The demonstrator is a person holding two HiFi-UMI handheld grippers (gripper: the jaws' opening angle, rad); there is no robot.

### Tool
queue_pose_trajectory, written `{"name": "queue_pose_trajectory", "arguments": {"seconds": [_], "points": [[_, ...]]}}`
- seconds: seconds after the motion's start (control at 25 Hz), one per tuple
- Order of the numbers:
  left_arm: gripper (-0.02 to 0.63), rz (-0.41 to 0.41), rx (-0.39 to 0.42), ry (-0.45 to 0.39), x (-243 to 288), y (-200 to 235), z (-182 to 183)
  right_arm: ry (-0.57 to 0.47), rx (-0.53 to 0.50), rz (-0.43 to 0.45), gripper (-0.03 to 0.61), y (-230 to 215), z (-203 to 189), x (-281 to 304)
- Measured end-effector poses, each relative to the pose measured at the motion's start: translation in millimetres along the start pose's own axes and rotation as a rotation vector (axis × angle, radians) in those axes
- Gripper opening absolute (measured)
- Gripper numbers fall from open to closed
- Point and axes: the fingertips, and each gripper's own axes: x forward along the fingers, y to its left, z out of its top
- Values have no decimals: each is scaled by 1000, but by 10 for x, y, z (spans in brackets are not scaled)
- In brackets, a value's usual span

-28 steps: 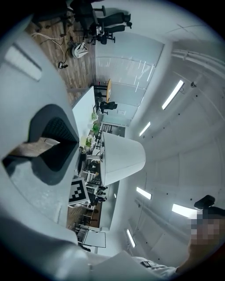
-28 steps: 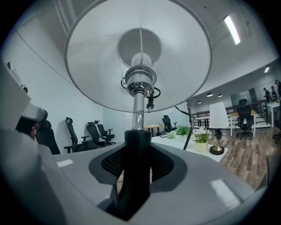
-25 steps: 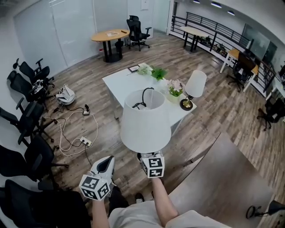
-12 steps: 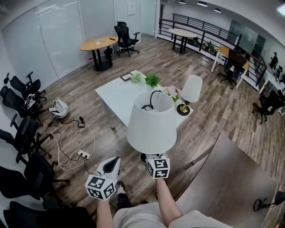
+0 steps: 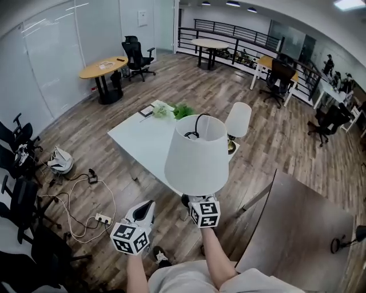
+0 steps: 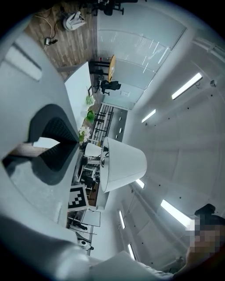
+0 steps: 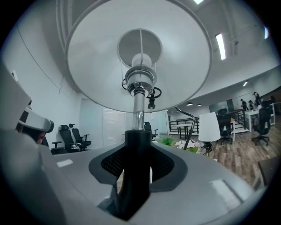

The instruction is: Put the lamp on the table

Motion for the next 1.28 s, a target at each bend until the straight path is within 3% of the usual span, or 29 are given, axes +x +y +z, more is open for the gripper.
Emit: {"name": "queue_pose_trajectory", "arguments": {"seconds": [0.4,0.68,1.0,1.28], "points": [[0,-134,-4,42,286,652,71,-4,-14,-145,164,56,27,448],[0,-184,14,68,339,1063,99,-43,67,-218,164,150,-62,597],[0,-261,28,103,409,1201,-25,-43,58,-317,166,9,-82,699],[0,-224,15,81,407,1232,54,-58,125,-337,166,-223,-45,694]]}}
